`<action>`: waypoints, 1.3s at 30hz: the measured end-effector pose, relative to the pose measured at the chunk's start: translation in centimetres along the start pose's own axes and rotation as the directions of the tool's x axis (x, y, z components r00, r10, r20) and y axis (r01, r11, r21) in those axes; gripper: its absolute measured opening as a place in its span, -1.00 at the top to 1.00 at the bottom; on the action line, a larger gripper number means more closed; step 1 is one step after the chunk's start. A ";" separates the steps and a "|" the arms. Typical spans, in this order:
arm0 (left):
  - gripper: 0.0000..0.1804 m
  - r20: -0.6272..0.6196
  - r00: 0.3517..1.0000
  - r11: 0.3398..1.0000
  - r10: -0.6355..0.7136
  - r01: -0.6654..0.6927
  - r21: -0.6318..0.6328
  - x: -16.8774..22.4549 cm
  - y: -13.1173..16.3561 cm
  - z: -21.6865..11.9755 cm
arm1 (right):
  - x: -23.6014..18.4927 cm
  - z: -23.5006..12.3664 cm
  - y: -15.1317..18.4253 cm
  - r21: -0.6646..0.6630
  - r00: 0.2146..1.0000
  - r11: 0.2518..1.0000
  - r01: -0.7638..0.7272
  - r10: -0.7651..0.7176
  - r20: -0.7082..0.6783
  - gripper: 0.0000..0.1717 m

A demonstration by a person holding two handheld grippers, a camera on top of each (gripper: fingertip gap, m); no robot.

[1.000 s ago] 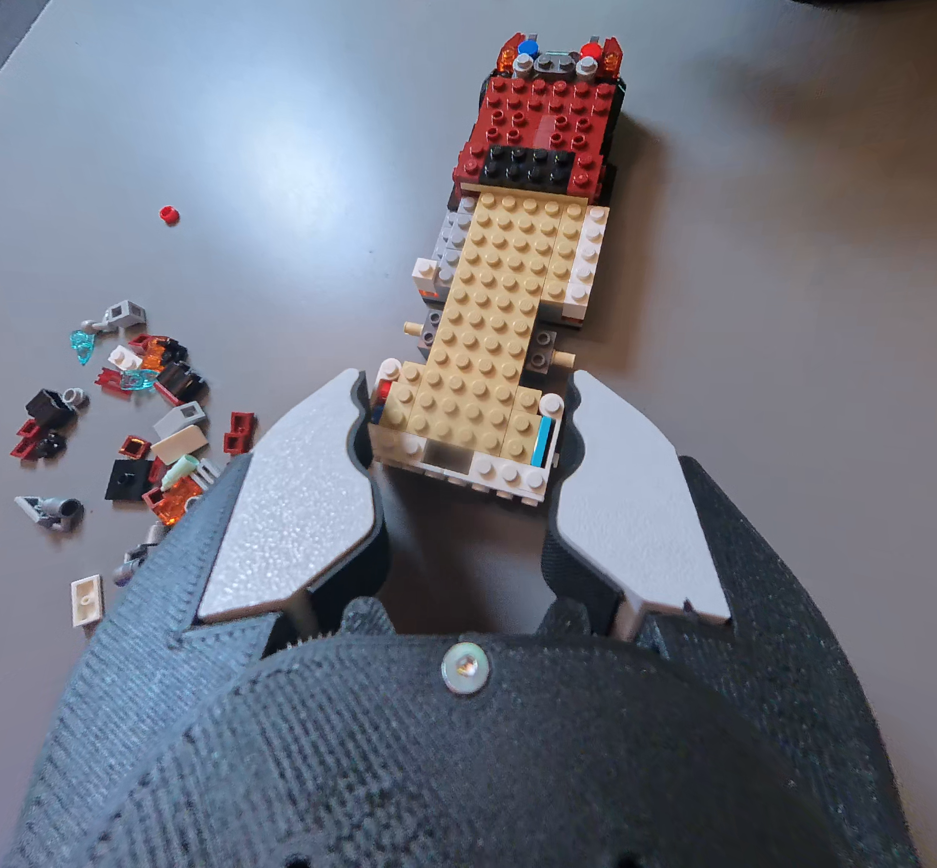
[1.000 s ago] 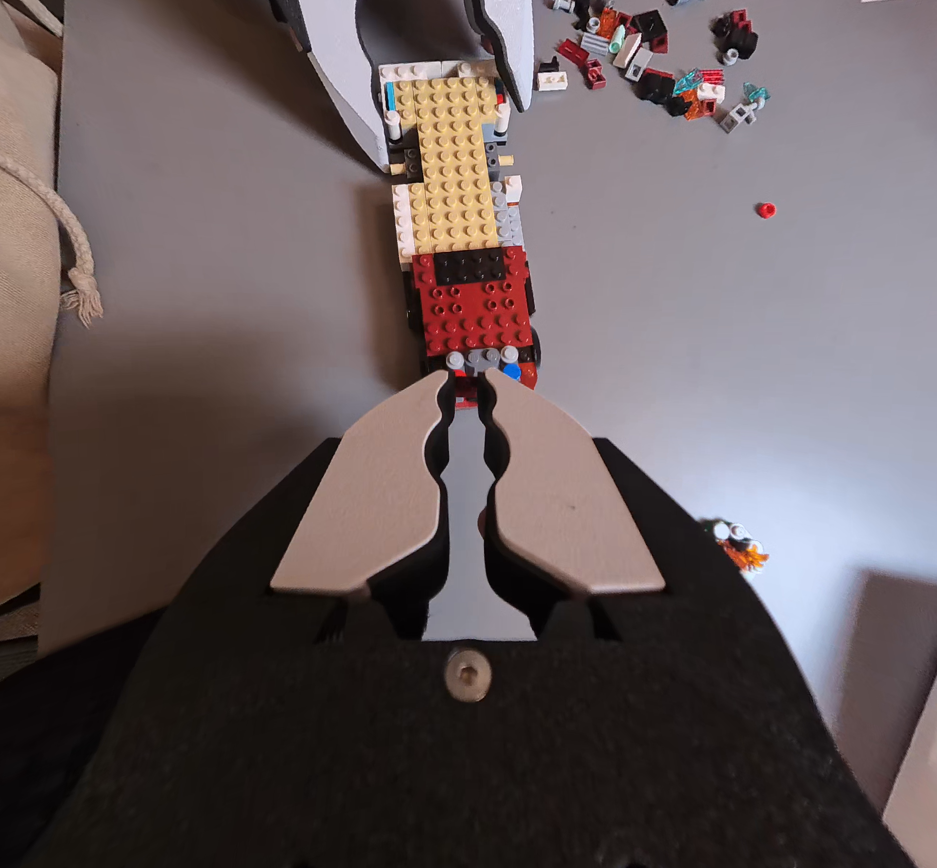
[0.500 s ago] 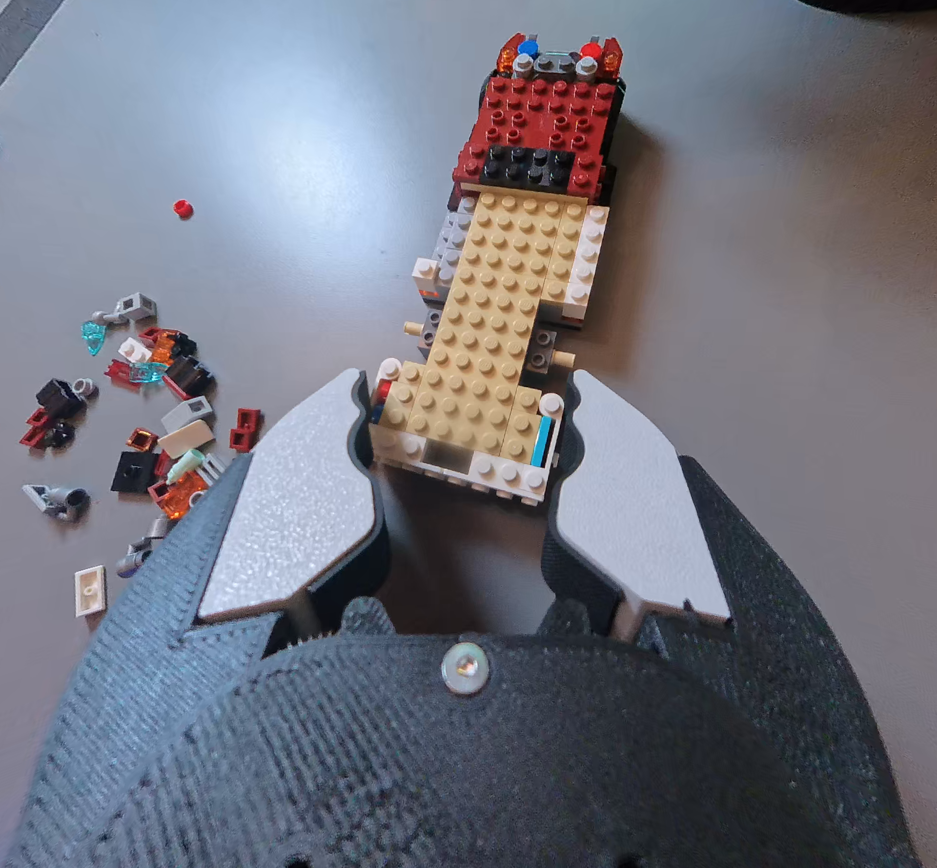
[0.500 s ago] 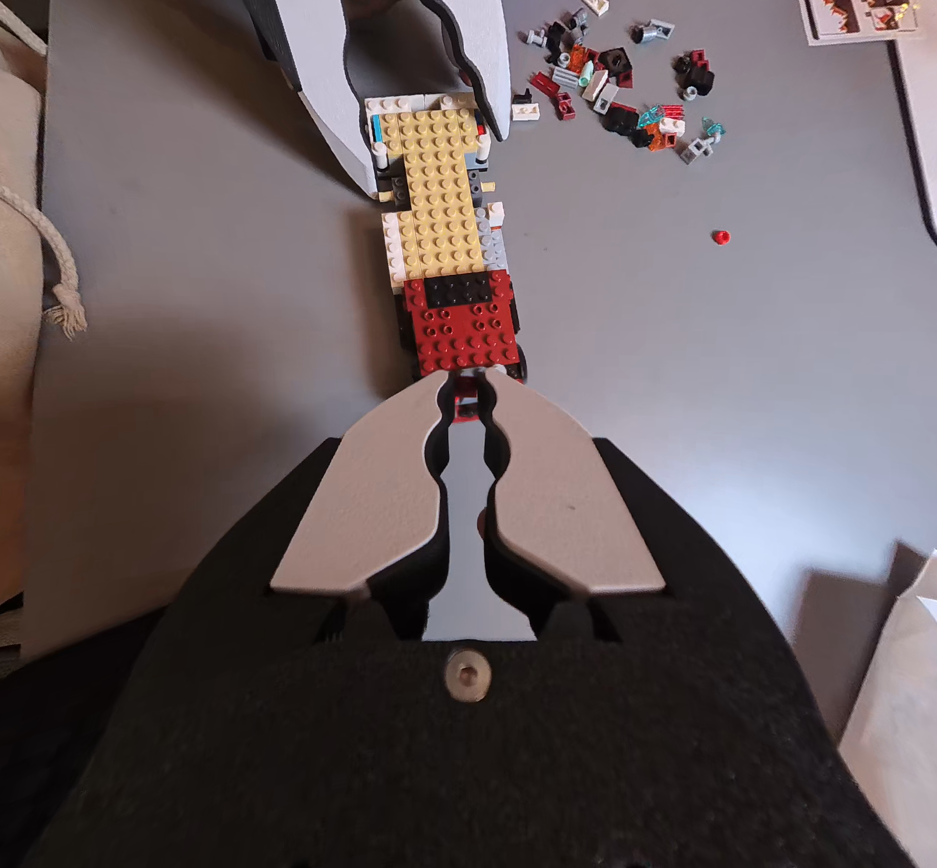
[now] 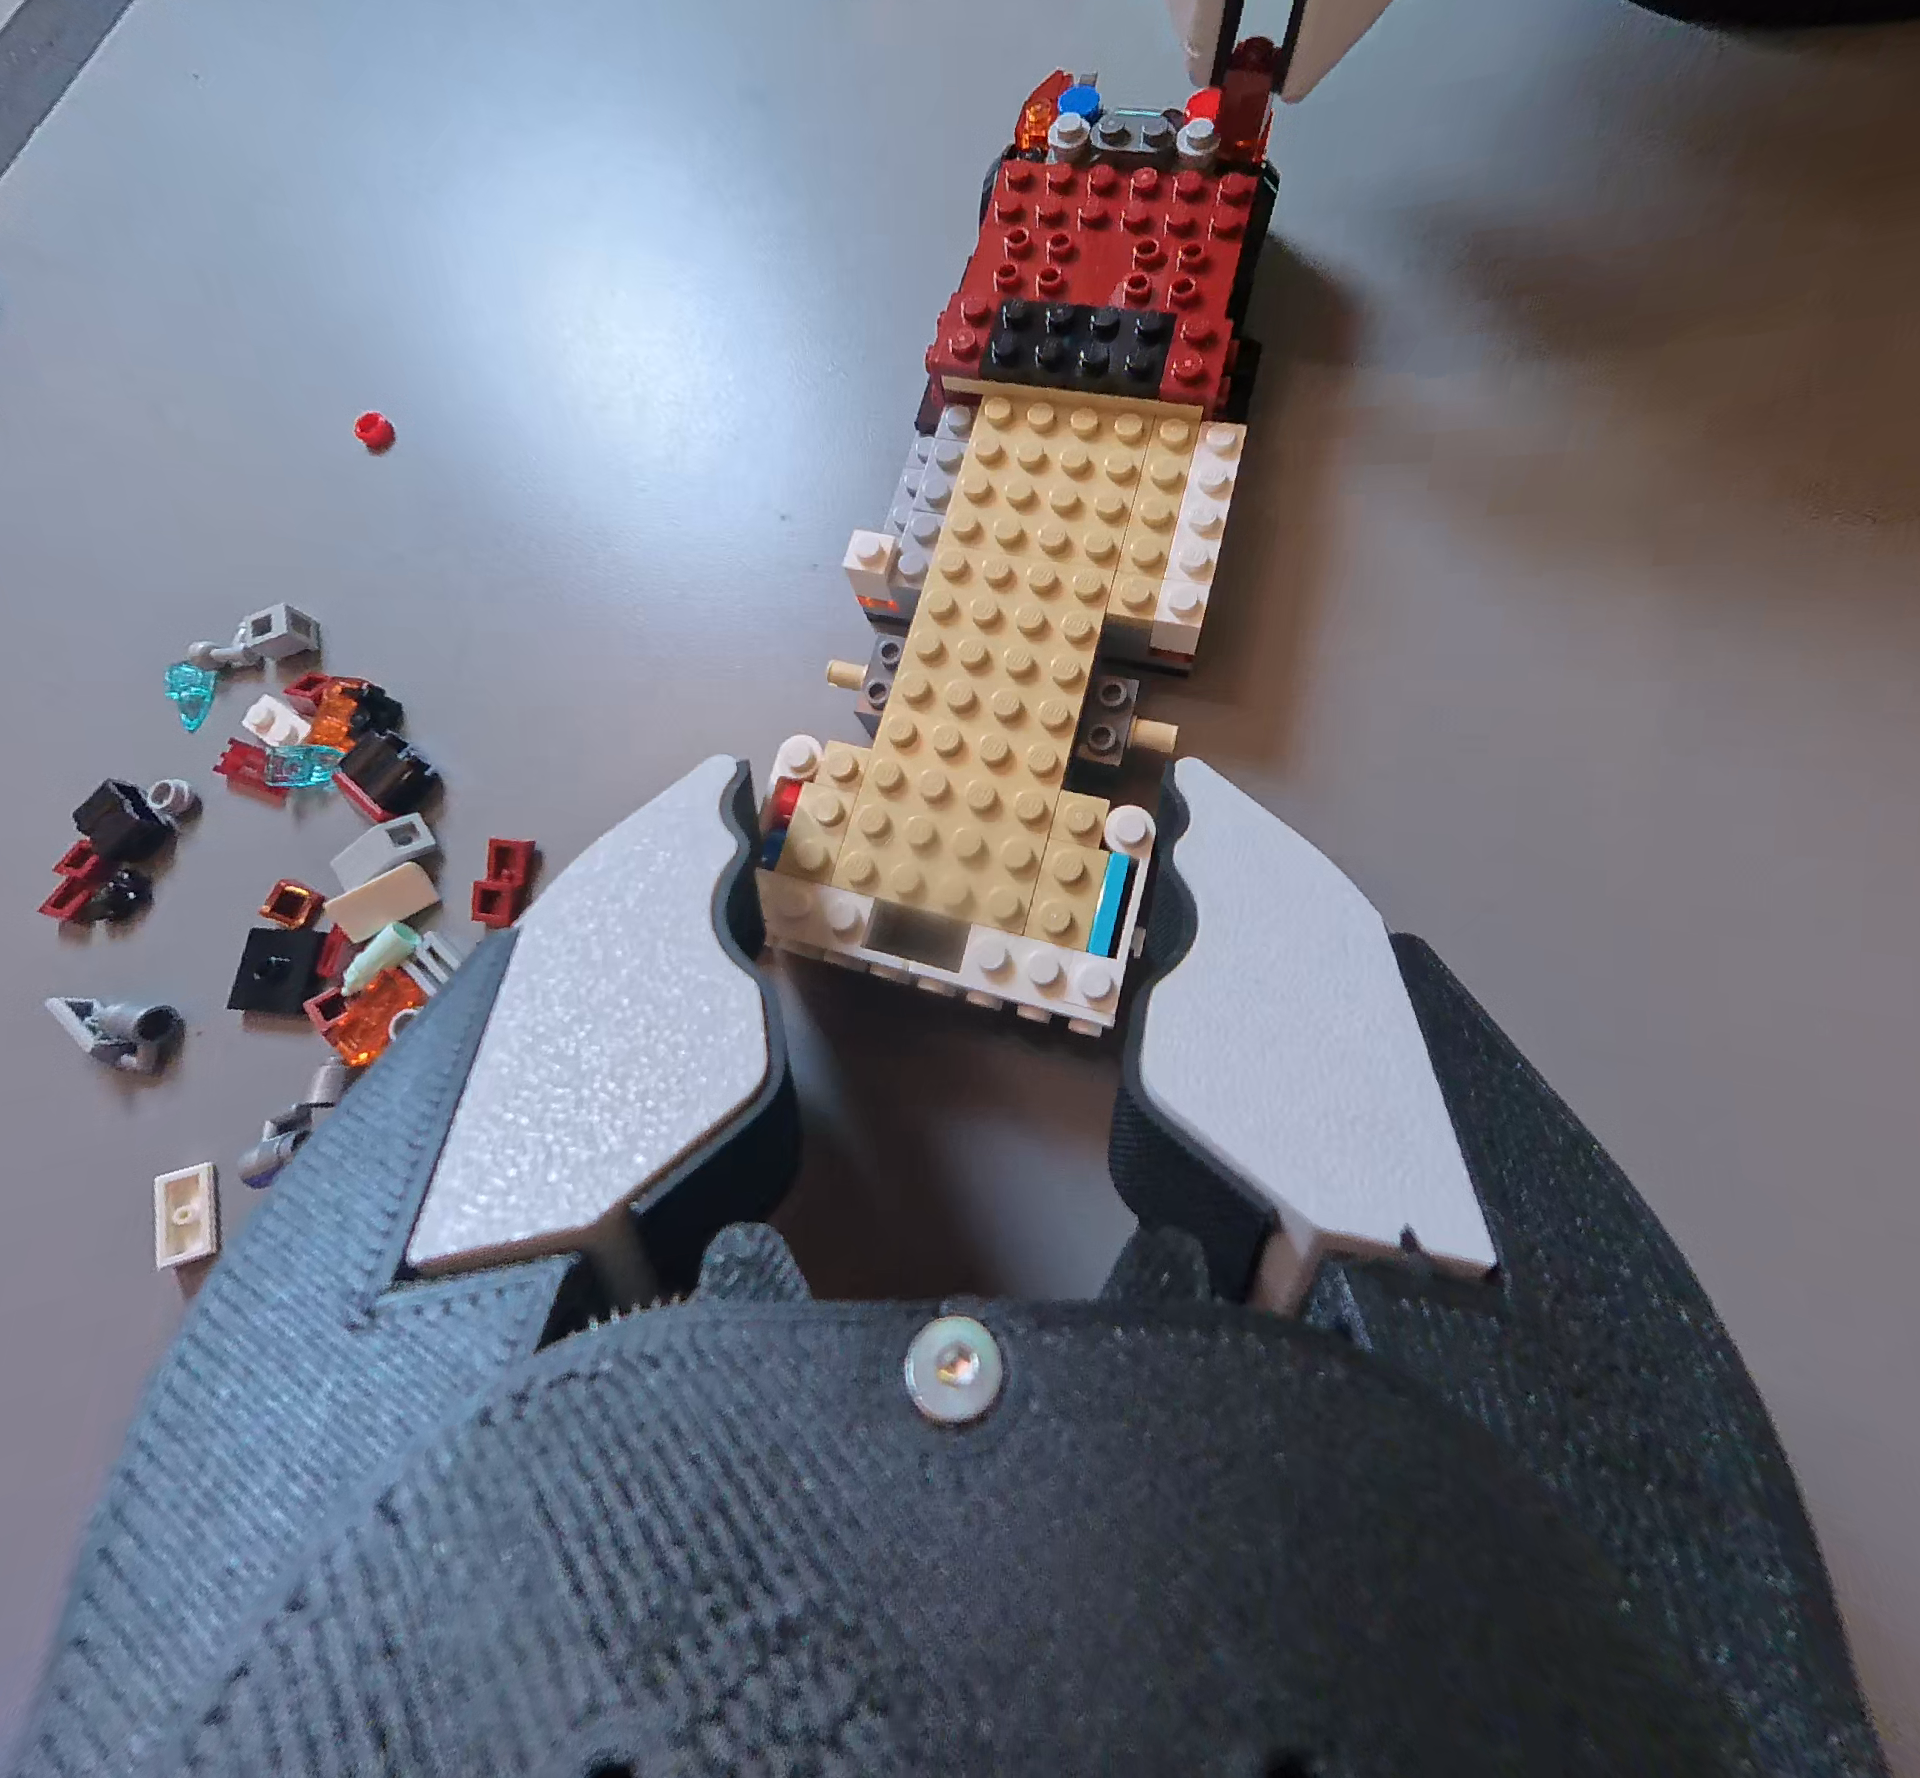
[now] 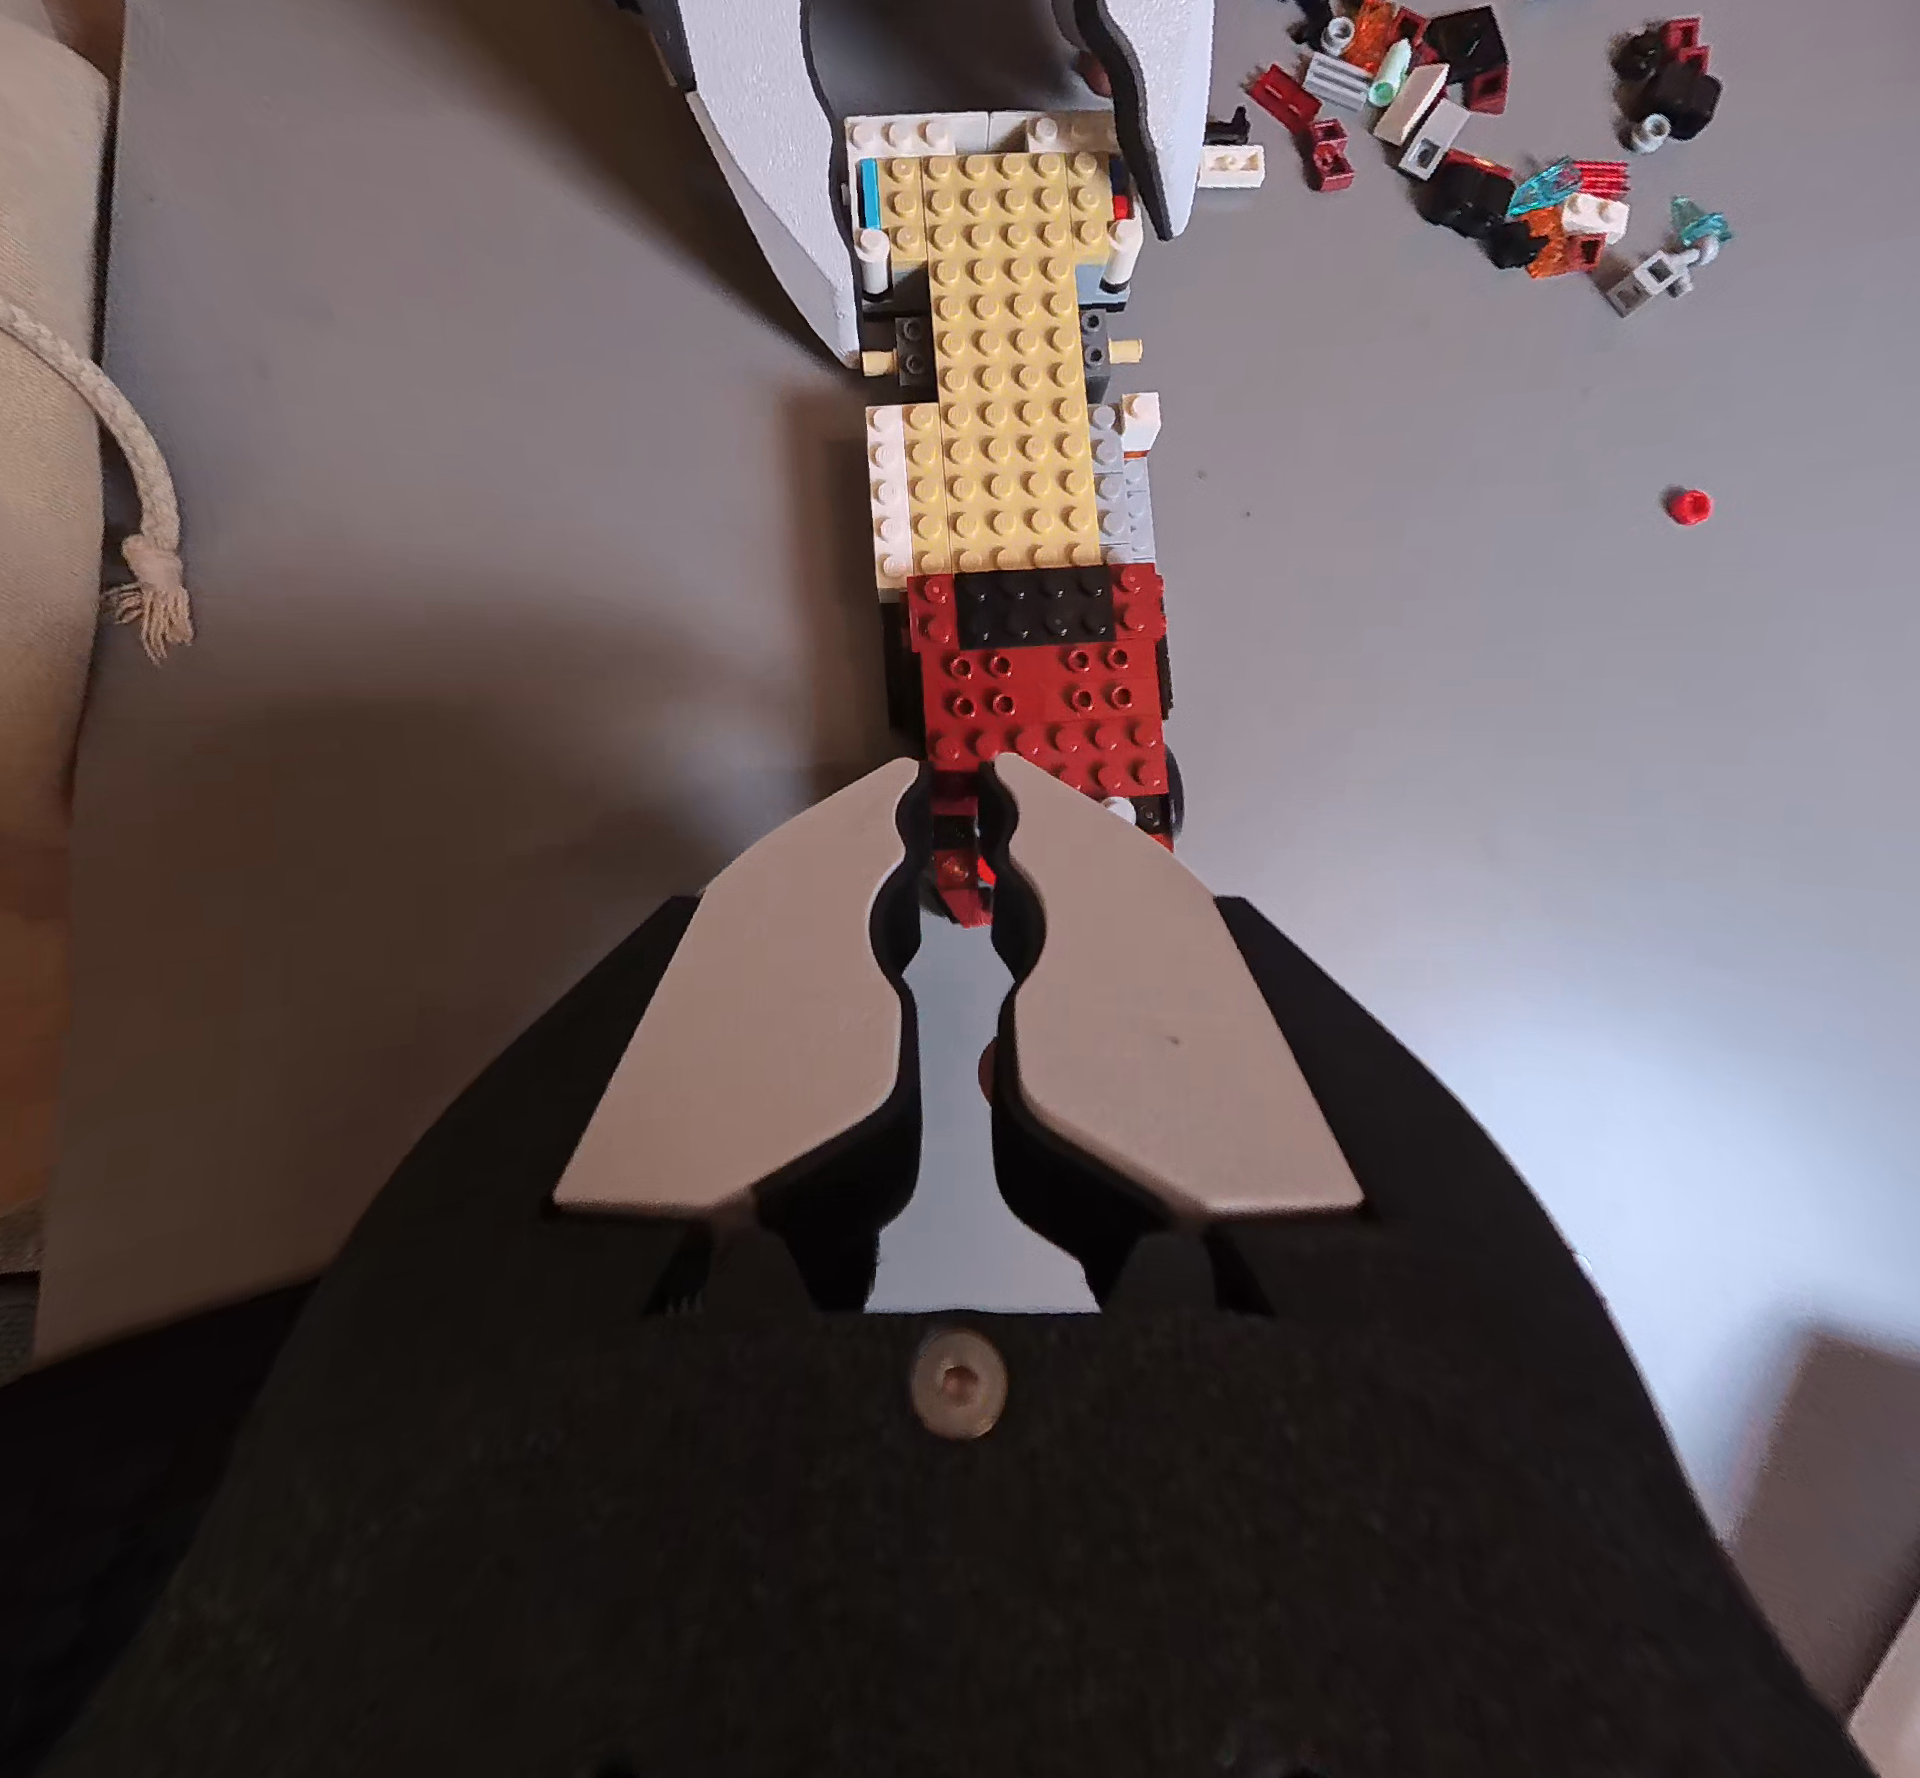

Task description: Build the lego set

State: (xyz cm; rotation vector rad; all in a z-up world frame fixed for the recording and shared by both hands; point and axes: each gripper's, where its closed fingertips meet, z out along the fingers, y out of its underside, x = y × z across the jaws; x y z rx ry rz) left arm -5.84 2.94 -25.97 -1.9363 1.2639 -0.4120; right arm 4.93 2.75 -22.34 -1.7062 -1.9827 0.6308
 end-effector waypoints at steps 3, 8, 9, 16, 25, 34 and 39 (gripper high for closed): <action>0.19 -0.002 1.000 1.000 0.000 0.000 0.001 0.0 0.0 0.0 | -0.1 0.3 0.1 -0.004 1.000 1.000 -0.001 0.001 0.009 0.91; 0.19 -0.004 1.000 1.000 0.000 0.000 0.002 0.0 0.0 0.0 | -0.2 0.4 0.4 -0.005 1.000 1.000 -0.006 0.006 0.012 0.91; 0.19 -0.004 1.000 1.000 0.000 0.000 0.002 0.0 0.0 0.0 | -0.1 0.4 0.4 -0.006 1.000 1.000 -0.005 0.005 0.011 0.91; 0.19 -0.008 1.000 1.000 0.000 0.000 0.004 0.1 -0.1 0.0 | -0.1 0.4 0.7 -0.010 1.000 1.000 -0.002 0.002 0.008 0.91; 0.19 -0.011 1.000 1.000 0.000 0.000 0.006 0.1 -0.2 0.1 | -0.1 0.3 0.9 -0.004 1.000 1.000 -0.002 0.002 0.003 0.91; 0.19 -0.013 1.000 1.000 -0.002 0.002 0.009 0.1 -0.2 0.1 | 0.3 -0.3 0.9 0.035 1.000 0.999 0.003 -0.002 -0.003 0.91; 0.19 -0.014 1.000 1.000 -0.002 0.002 0.008 0.1 -0.2 0.1 | 0.2 -1.1 0.5 0.096 1.000 0.995 -0.015 0.014 0.011 0.91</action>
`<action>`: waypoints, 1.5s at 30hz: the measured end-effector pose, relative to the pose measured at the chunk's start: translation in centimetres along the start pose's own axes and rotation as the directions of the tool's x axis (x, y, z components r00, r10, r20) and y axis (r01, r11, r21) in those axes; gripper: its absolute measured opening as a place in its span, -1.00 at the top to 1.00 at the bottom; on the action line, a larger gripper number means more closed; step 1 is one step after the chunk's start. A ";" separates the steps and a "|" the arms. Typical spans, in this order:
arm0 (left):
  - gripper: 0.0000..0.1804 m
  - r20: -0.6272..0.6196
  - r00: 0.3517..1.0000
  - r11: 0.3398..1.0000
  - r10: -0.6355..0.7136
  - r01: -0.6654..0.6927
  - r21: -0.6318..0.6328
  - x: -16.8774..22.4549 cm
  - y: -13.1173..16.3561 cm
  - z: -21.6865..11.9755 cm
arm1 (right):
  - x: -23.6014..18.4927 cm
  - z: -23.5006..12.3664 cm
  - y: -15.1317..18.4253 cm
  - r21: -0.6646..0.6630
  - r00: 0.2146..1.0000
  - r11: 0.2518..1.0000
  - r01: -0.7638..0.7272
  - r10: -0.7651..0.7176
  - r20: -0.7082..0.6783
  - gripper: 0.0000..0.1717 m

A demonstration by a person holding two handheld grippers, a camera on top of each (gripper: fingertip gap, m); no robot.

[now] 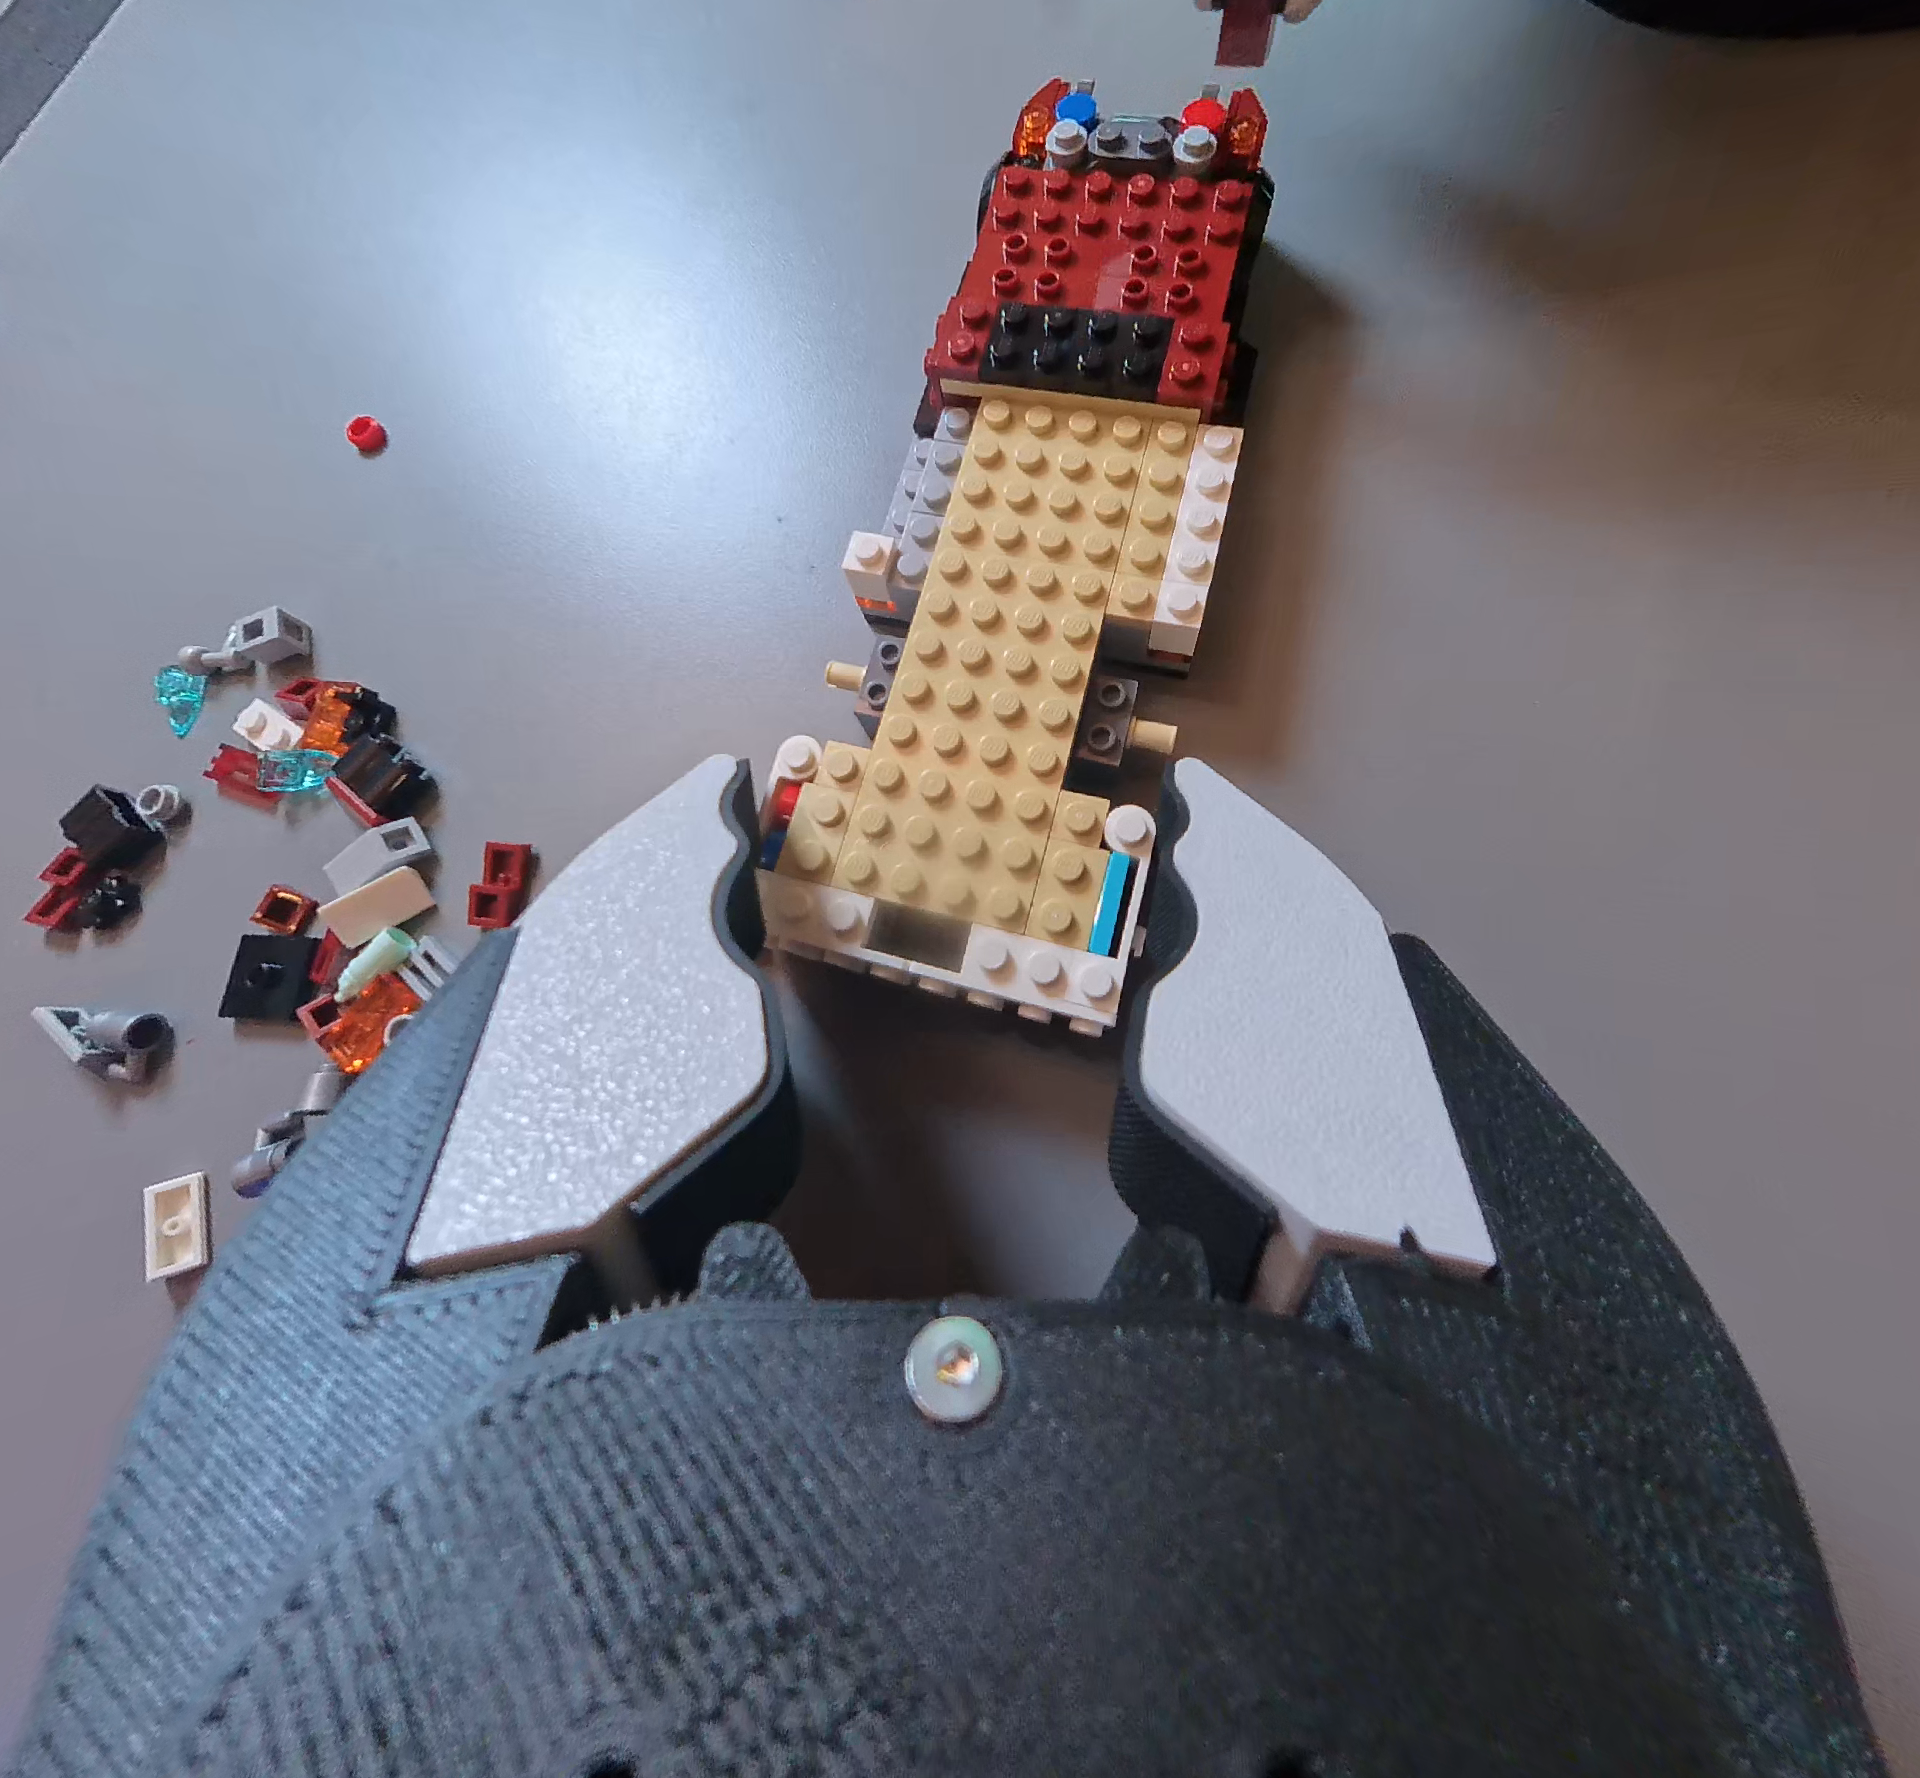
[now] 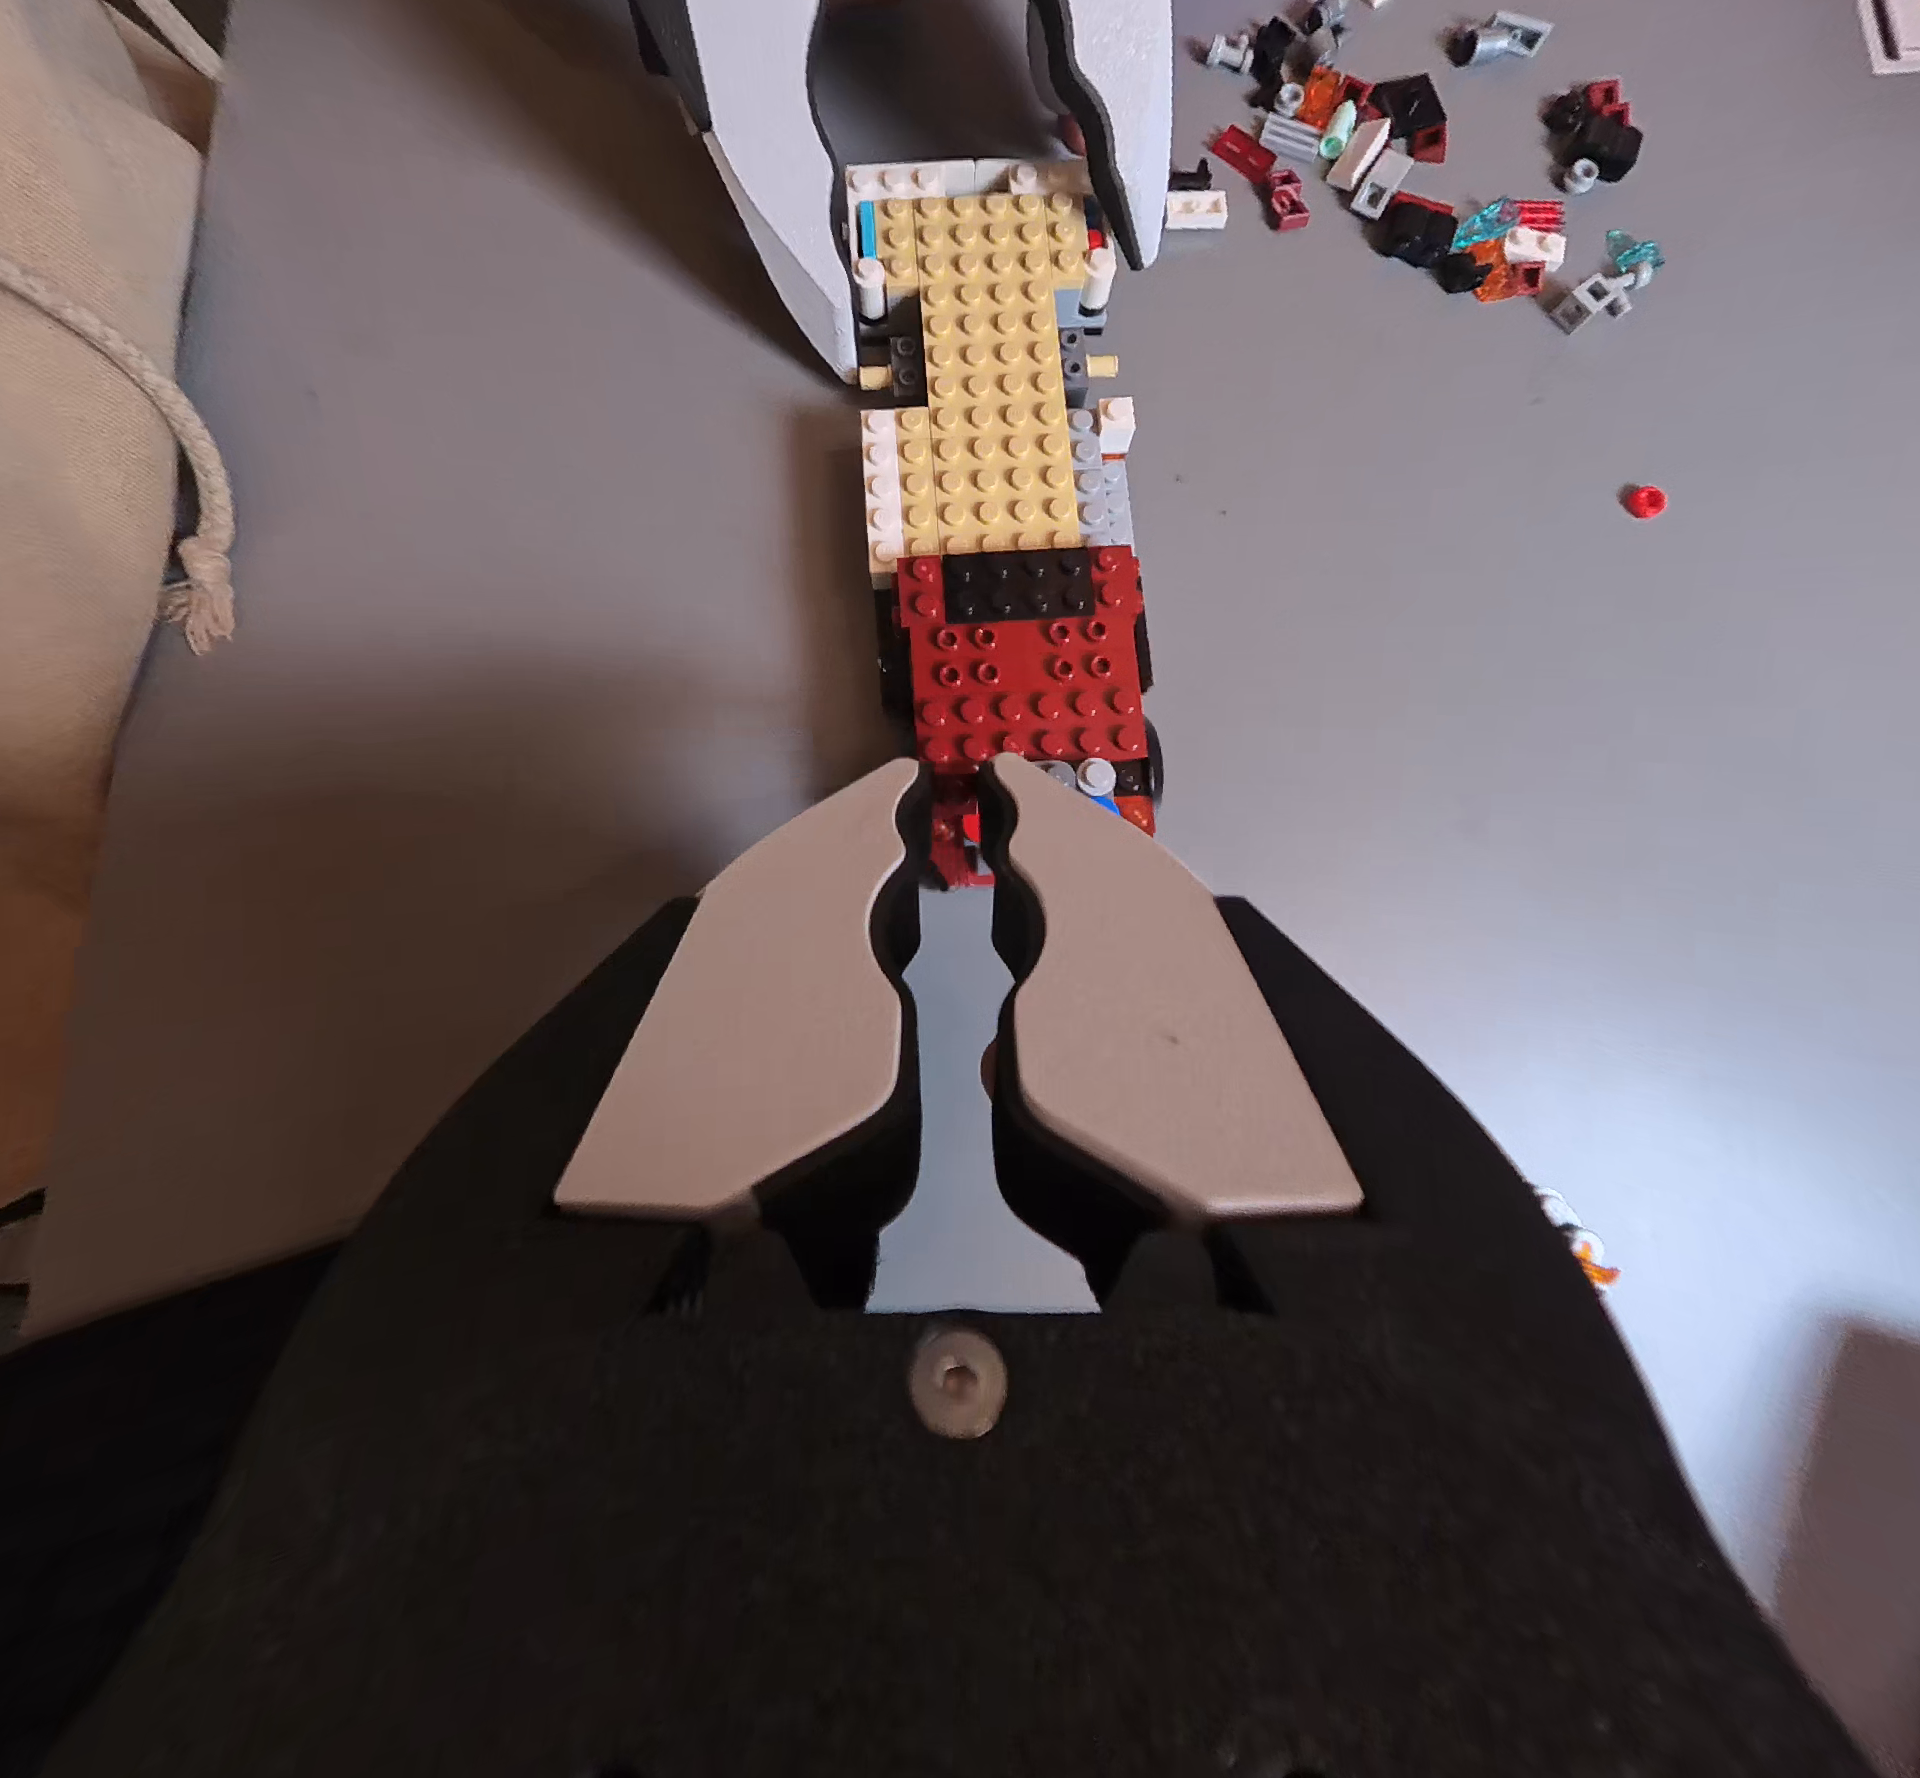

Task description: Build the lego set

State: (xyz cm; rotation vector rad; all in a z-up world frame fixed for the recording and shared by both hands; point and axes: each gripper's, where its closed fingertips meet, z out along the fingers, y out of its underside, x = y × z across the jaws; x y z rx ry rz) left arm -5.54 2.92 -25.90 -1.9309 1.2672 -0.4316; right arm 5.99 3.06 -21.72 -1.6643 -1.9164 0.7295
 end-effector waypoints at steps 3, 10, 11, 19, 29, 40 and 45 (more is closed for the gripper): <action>0.19 -0.001 1.000 1.000 0.000 0.000 0.001 0.0 0.0 0.0 | -0.3 0.4 0.0 -0.008 1.000 1.000 0.015 -0.015 0.003 0.91; 0.19 -0.002 1.000 1.000 0.001 -0.001 0.001 0.0 0.0 0.0 | -0.3 1.3 0.9 -0.072 1.000 0.997 0.030 -0.030 0.000 0.91; 0.19 -0.002 1.000 1.000 0.001 -0.001 0.001 0.0 0.0 0.0 | -0.3 1.4 1.0 -0.082 0.999 0.996 0.034 -0.035 -0.006 0.90; 0.19 -0.002 1.000 1.000 0.001 -0.001 0.001 0.0 0.0 0.0 | -0.2 1.4 1.0 -0.111 0.998 0.993 0.049 -0.053 -0.029 0.90; 0.19 -0.002 1.000 1.000 0.002 -0.002 -0.001 0.0 0.0 0.0 | -0.1 1.5 1.0 -0.175 0.991 0.981 0.081 -0.098 -0.088 0.87; 0.19 -0.001 1.000 1.000 0.003 -0.003 -0.002 0.0 0.1 -0.1 | 0.4 1.4 1.1 -0.216 0.973 0.970 0.110 -0.149 -0.176 0.87; 0.19 -0.001 1.000 1.000 0.003 -0.003 -0.001 0.0 0.1 -0.1 | 0.5 1.4 1.1 -0.219 0.967 0.967 0.128 -0.170 -0.188 0.88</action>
